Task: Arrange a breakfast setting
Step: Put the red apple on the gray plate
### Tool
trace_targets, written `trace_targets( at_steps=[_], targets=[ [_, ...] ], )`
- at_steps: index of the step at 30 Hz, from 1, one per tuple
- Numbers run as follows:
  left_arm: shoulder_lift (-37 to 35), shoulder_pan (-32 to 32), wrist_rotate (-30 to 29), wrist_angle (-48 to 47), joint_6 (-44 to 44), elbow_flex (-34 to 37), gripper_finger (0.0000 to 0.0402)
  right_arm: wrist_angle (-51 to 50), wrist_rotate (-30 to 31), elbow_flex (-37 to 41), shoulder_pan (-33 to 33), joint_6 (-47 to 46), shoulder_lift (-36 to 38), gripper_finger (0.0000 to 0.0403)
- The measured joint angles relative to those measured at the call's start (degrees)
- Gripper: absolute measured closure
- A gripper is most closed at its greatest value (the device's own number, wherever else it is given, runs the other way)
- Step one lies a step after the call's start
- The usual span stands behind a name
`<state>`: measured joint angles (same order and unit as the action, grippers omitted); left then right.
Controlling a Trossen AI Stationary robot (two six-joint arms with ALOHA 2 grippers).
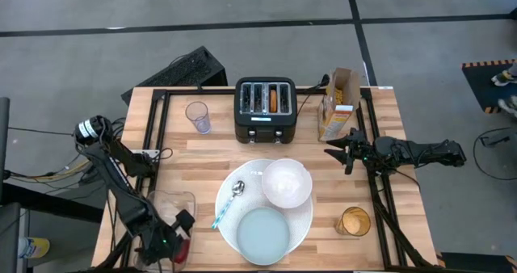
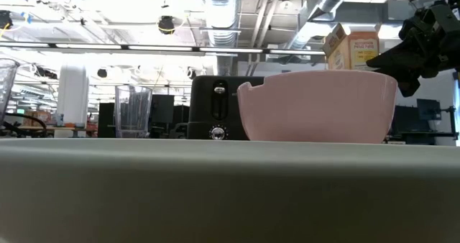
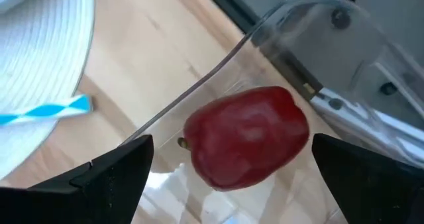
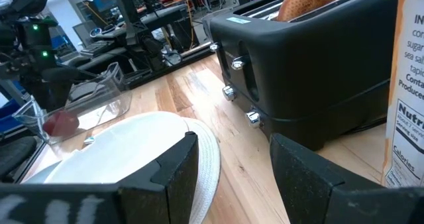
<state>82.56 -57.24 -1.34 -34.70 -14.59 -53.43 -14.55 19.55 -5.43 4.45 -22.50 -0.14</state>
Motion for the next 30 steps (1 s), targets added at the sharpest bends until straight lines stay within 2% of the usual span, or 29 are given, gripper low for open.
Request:
trace_targets(
  at_steps=[6,11,16,21,26,30],
  targets=[
    [0.0,-0.16,0.55,0.68,1.19,0.0,0.0003,0.0,0.0,0.0,-0.01,0.02,0.0,0.0195],
    [0.0,-0.17,0.6,0.24,-7.82,0.0,0.0003,0.0,0.0,0.0,-0.01,0.02,0.0,0.0195],
    [-0.06,-0.17,2.7,-0.79,-26.19,0.0,0.0003,0.0,0.0,0.0,0.0,0.02,0.0,0.0195],
    [-0.07,-1.1,5.95,-0.9,-49.31,0.0,0.0003,0.0,0.0,-0.01,-0.01,0.0,0.0,0.0195],
    [-0.08,-1.58,2.35,-1.03,-72.41,0.0,0.0003,0.0,0.0,0.0,0.0,0.02,0.0,0.0195],
    [-0.09,-1.24,-1.8,-1.01,-86.53,0.0,0.0003,0.0,0.0,0.0,0.0,0.0,0.0,0.0195]
  ],
)
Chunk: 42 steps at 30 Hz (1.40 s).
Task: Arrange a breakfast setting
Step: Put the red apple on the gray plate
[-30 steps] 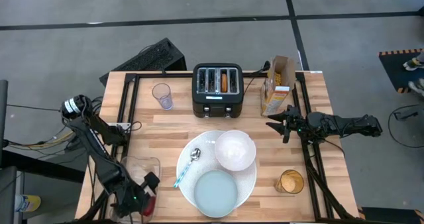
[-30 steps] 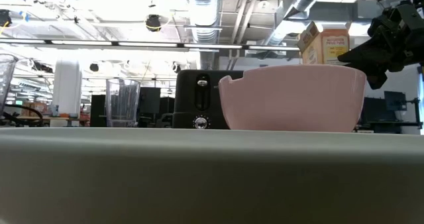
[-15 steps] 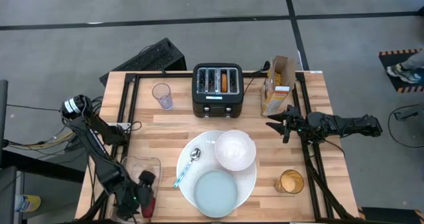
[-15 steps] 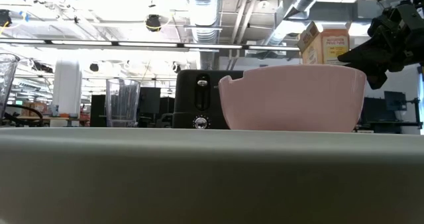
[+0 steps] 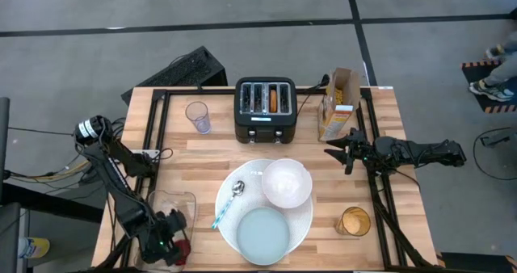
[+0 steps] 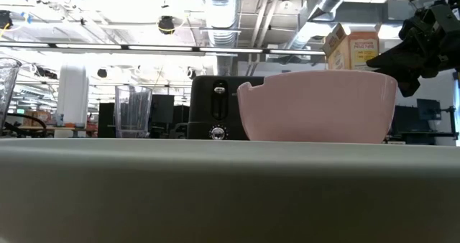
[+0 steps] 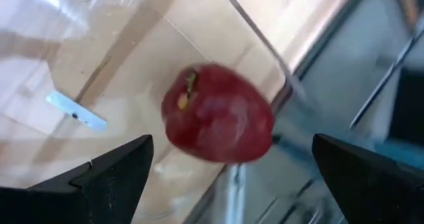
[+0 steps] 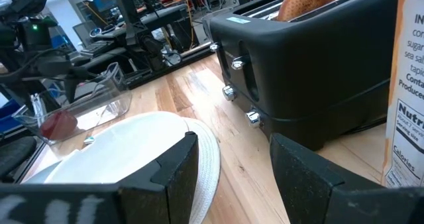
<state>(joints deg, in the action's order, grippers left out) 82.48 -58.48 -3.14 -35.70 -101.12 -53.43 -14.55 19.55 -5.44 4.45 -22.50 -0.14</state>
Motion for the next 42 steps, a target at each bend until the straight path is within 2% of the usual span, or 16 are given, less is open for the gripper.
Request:
trace_targets(
  at_steps=[5,14,19,27,42],
  targets=[
    [0.0,0.56,-3.74,1.75,-10.08,0.02,0.0003,0.0,0.0,0.0,-0.02,0.02,0.0,0.0195],
    [0.07,-0.38,-2.92,1.27,-19.63,0.54,0.0003,0.0,0.0,0.0,0.0,0.0,0.0,0.0195],
    [0.11,-1.66,-3.43,4.43,-21.85,0.92,0.0003,0.0,0.0,0.0,-0.01,0.01,0.0,0.0195],
    [0.11,-4.16,-3.96,1.79,-28.15,0.92,0.0003,0.0,0.0,-0.01,0.0,0.0,0.0,0.0195],
    [0.11,-3.56,-4.88,2.38,-33.05,3.08,0.0003,0.0,0.0,-0.01,0.0,0.0,0.0,0.0195]
  ],
)
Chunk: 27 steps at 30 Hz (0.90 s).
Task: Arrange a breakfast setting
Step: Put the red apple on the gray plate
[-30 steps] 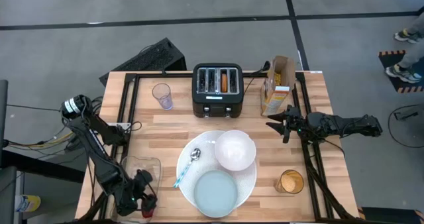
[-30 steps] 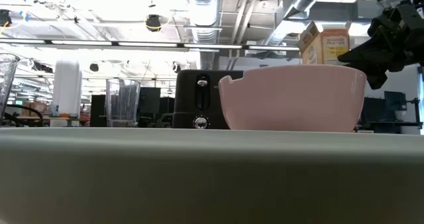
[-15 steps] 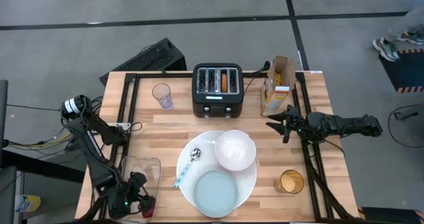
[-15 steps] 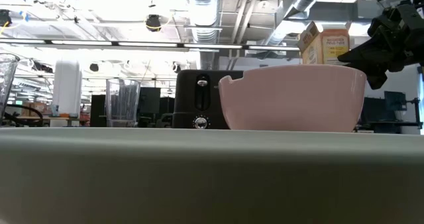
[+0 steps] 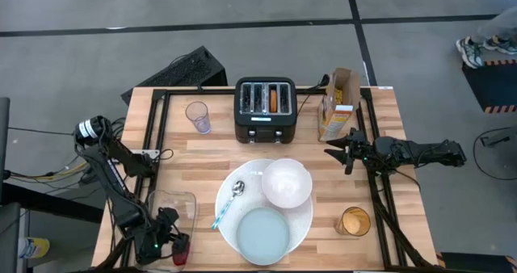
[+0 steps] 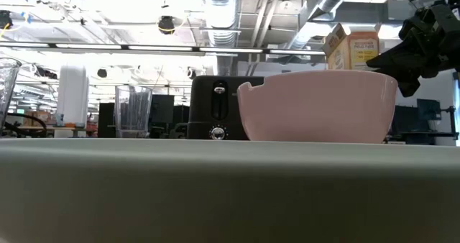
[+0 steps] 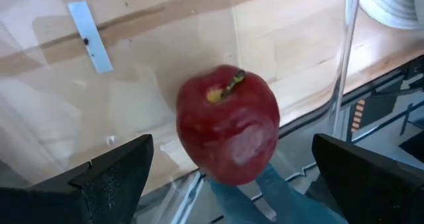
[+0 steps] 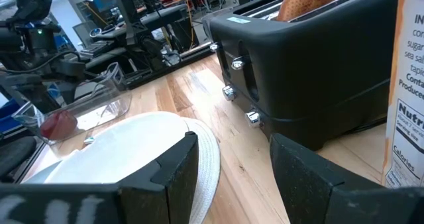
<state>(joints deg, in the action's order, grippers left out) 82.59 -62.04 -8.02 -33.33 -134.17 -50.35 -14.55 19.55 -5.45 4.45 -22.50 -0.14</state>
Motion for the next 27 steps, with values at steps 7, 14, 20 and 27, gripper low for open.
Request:
trace_targets(
  at_steps=[7,14,20,27],
  targets=[
    [3.76,0.09,-1.97,1.22,-0.02,0.0,0.0003,0.0,-0.02,0.02,-0.01,0.0,0.0,0.0195],
    [6.5,0.11,-3.23,3.76,-1.64,0.0,0.0003,0.0,0.0,0.02,0.0,0.0,0.0,0.0195],
    [7.45,0.11,-2.3,3.83,-2.18,-0.02,0.0003,0.0,0.0,0.02,0.0,0.02,0.0,0.0195],
    [7.54,0.09,0.31,3.39,-2.06,-0.02,0.0027,0.0,0.0,0.01,-0.02,0.0,0.0,0.0195]
  ],
)
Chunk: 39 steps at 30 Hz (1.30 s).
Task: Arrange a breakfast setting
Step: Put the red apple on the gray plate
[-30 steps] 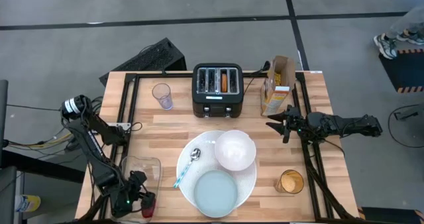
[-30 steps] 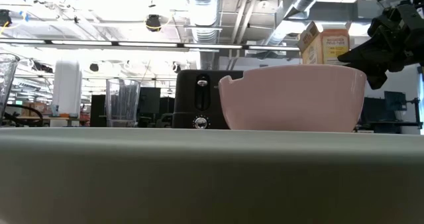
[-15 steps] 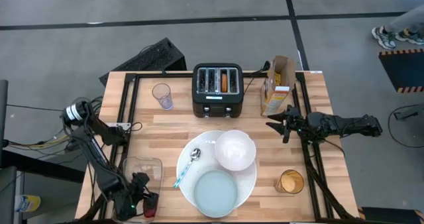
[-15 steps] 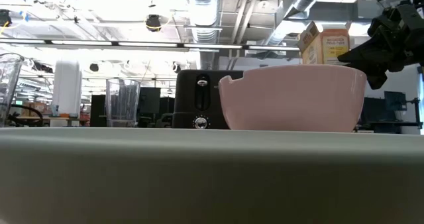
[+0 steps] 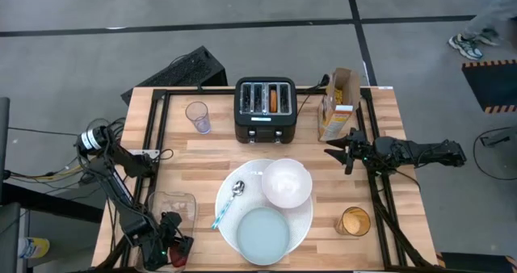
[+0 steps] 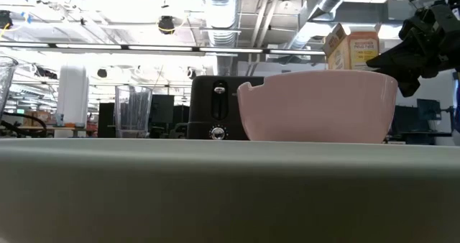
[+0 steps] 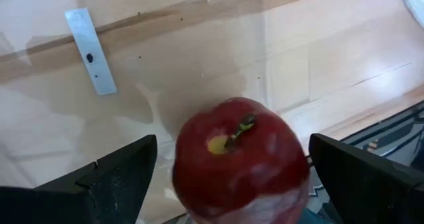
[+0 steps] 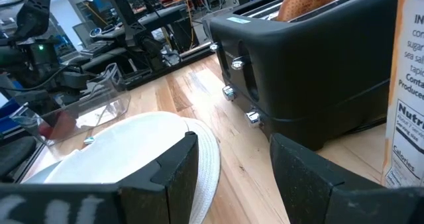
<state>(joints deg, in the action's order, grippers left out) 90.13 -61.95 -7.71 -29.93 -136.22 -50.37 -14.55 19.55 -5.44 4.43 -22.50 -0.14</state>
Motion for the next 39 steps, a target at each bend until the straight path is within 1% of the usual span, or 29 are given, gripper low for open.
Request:
trace_targets(
  at_steps=[10,14,22,28,34,39],
  targets=[
    [0.0,0.02,1.52,1.27,-0.01,0.02,0.0102,0.0,0.0,0.0,0.02,0.0,0.0,0.0195],
    [0.0,0.02,2.52,1.27,-0.02,0.02,0.0119,0.0,0.0,-0.02,0.02,0.0,0.0,0.0195],
    [-0.51,0.02,2.27,1.33,-0.04,0.02,0.0125,0.0,0.0,0.0,0.0,0.02,0.0,0.0195],
    [-3.72,0.02,-0.46,-0.48,0.07,0.02,0.0126,0.0,0.0,-0.02,0.0,0.0,0.0,0.0195],
    [-9.84,0.02,-4.78,-4.59,2.6,0.02,0.0126,0.0,0.0,-0.01,0.01,0.02,0.0,0.0195],
    [-17.07,0.02,-5.98,-9.27,6.31,0.02,0.0126,0.0,0.0,0.0,0.02,0.01,0.0,0.0195]
  ],
)
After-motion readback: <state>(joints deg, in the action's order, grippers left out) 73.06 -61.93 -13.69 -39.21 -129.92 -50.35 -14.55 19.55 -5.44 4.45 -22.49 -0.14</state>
